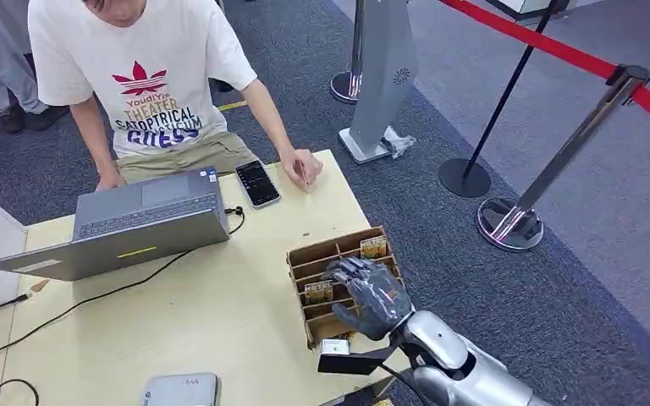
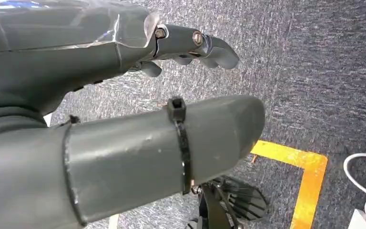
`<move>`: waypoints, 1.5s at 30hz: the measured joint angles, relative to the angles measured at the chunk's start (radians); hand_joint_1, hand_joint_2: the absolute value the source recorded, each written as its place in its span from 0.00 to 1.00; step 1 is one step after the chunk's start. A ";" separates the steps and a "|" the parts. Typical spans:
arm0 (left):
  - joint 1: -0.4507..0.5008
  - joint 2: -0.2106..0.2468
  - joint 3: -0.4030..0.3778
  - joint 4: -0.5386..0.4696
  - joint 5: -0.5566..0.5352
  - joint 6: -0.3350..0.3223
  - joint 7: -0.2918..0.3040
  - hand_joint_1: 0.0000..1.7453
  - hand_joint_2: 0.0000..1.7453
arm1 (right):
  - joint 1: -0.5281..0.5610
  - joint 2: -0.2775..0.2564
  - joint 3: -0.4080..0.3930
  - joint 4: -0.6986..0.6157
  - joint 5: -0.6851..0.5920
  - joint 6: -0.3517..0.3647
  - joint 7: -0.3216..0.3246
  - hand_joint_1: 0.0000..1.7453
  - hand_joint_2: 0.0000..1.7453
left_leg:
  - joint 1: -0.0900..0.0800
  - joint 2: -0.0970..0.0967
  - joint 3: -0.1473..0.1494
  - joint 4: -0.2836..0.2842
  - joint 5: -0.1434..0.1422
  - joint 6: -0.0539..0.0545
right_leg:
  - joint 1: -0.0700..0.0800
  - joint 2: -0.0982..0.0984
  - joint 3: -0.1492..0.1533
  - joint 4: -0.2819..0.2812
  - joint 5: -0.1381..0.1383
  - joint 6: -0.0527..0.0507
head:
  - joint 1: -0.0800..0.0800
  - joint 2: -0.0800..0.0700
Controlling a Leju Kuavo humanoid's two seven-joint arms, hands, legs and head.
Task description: Pass the card to the sensor for recognition and then transmit it.
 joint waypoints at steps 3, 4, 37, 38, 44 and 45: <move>0.001 0.000 0.000 0.000 0.000 0.000 -0.002 0.00 0.00 | 0.006 -0.003 0.000 -0.009 0.000 0.000 0.000 0.40 1.00 | 0.000 0.000 0.000 0.000 0.000 0.000 | 0.000 0.000 0.000 0.000 0.000 0.000 | 0.000 0.000; 0.001 0.000 0.000 0.000 0.000 -0.001 -0.002 0.00 0.00 | 0.008 -0.004 0.000 -0.011 0.000 0.000 0.001 0.41 1.00 | 0.000 0.000 0.000 0.000 0.000 0.000 | 0.000 0.000 0.000 0.000 0.000 0.000 | 0.000 0.000; 0.008 -0.006 0.001 0.000 0.000 -0.005 -0.016 0.00 0.00 | 0.012 -0.024 -0.037 -0.019 -0.021 0.010 0.006 0.49 1.00 | 0.000 0.000 0.000 0.000 0.000 0.000 | 0.000 0.000 0.000 0.000 0.000 0.000 | 0.000 0.000; 0.008 -0.006 0.001 0.000 0.001 -0.005 -0.018 0.00 0.00 | 0.015 -0.025 -0.041 -0.023 -0.021 0.009 0.006 0.49 1.00 | 0.000 0.000 0.000 0.000 0.000 0.000 | 0.000 0.000 0.000 0.000 0.000 0.000 | 0.000 0.000; 0.008 -0.008 0.009 0.000 0.009 -0.001 -0.021 0.00 0.00 | 0.027 -0.031 -0.050 -0.037 -0.020 0.011 0.020 0.48 1.00 | 0.000 0.000 0.000 0.000 0.000 0.000 | 0.000 0.000 0.000 0.000 0.000 0.000 | 0.000 0.000; 0.008 -0.008 0.011 0.000 0.010 -0.001 -0.024 0.00 0.00 | 0.028 -0.031 -0.050 -0.039 -0.019 0.012 0.025 0.48 1.00 | 0.000 0.000 0.000 0.000 0.000 0.000 | 0.000 0.000 0.000 0.000 0.000 0.000 | 0.000 0.000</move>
